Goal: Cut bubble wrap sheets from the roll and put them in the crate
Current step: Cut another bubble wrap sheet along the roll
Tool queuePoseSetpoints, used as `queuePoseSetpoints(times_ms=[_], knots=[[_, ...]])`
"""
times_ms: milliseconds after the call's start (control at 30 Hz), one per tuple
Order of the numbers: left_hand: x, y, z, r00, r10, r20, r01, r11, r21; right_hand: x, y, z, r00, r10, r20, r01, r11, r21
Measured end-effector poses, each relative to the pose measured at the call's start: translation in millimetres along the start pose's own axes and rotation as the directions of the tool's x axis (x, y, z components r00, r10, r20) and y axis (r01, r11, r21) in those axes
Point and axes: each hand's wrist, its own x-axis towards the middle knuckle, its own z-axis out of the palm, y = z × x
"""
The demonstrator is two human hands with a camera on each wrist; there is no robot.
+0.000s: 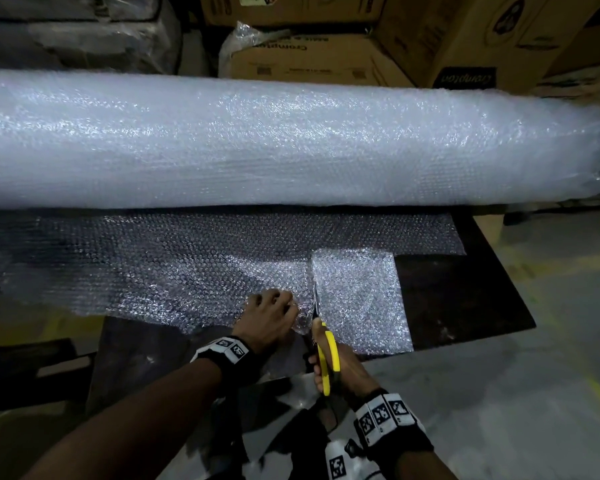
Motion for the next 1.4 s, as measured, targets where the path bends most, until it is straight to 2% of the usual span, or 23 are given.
queuePoseSetpoints(times_ms=[167, 300, 433, 533, 633, 733, 900, 1167, 1400], knots=[[-1, 4, 1, 0.997, 0.049, -0.06, -0.048, 0.999, 0.02, -1, 4, 1, 0.997, -0.038, -0.07, 0.037, 0.999, -0.015], [-4, 5, -2, 0.999, 0.042, -0.026, -0.041, 0.999, 0.012, -1, 6, 0, 0.996, -0.049, -0.07, 0.047, 0.999, -0.023], [-7, 7, -4, 1.0, 0.027, 0.014, -0.027, 0.999, -0.017, 1, -4, -3, 0.999, 0.042, -0.015, -0.042, 0.999, 0.011], [-8, 10, -8, 0.999, 0.036, 0.032, -0.035, 0.999, -0.022, 5, -11, -5, 0.998, 0.063, 0.024, -0.063, 0.998, -0.001], [-9, 12, -14, 0.995, 0.036, 0.089, -0.032, 0.998, -0.05, 4, -14, -5, 0.998, 0.054, 0.035, -0.053, 0.999, -0.005], [-10, 12, -18, 0.991, 0.043, 0.123, -0.035, 0.997, -0.066, 0, -12, -1, 1.0, 0.0, -0.014, 0.0, 1.0, -0.009], [-11, 11, -13, 0.992, 0.049, 0.113, -0.044, 0.998, -0.045, -1, -8, 3, 0.993, -0.084, -0.078, 0.081, 0.996, -0.033], [-13, 14, -14, 0.995, 0.061, 0.073, -0.061, 0.998, 0.007, -4, -19, -5, 1.0, 0.025, -0.005, -0.026, 0.997, -0.071], [-14, 13, -9, 0.997, 0.073, 0.018, -0.074, 0.997, 0.039, -3, -27, -7, 0.999, -0.041, -0.034, 0.038, 0.997, -0.07]])
